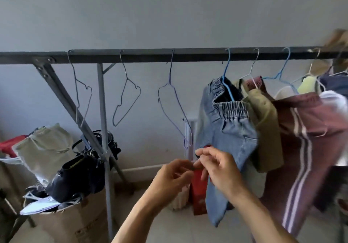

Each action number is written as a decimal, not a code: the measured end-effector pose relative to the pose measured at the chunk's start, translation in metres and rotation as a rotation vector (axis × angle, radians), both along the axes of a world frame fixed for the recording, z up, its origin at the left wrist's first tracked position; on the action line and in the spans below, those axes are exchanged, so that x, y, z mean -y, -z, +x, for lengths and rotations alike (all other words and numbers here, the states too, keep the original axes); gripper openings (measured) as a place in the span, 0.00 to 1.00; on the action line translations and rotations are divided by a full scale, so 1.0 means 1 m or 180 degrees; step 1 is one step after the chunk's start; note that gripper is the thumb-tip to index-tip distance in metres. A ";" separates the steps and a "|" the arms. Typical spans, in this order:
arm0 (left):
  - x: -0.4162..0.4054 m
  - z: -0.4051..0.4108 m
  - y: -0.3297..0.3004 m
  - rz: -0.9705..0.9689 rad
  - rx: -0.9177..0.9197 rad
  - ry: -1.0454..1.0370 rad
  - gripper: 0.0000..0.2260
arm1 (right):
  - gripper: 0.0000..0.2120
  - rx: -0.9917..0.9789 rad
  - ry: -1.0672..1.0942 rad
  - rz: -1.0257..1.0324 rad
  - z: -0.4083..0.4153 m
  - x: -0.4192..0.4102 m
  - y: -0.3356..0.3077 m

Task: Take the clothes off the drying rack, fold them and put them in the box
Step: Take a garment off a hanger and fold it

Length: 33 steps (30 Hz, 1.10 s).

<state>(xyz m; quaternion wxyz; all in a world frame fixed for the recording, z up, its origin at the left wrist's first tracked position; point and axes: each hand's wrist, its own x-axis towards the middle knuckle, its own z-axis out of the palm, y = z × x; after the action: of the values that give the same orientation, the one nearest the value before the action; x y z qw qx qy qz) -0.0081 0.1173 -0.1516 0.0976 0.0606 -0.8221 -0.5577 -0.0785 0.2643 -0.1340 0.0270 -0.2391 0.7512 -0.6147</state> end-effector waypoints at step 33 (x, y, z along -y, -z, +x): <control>-0.048 -0.121 -0.119 -0.0822 -0.1251 -0.0697 0.28 | 0.09 -0.1387 -0.0368 0.1125 -0.144 -0.107 -0.134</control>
<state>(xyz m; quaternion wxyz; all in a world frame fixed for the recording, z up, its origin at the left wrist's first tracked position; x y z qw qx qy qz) -0.1291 0.1653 -0.0329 0.3222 0.0267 -0.8402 -0.4353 -0.2225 0.3715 -0.0002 -0.0588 -0.3995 0.8199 -0.4058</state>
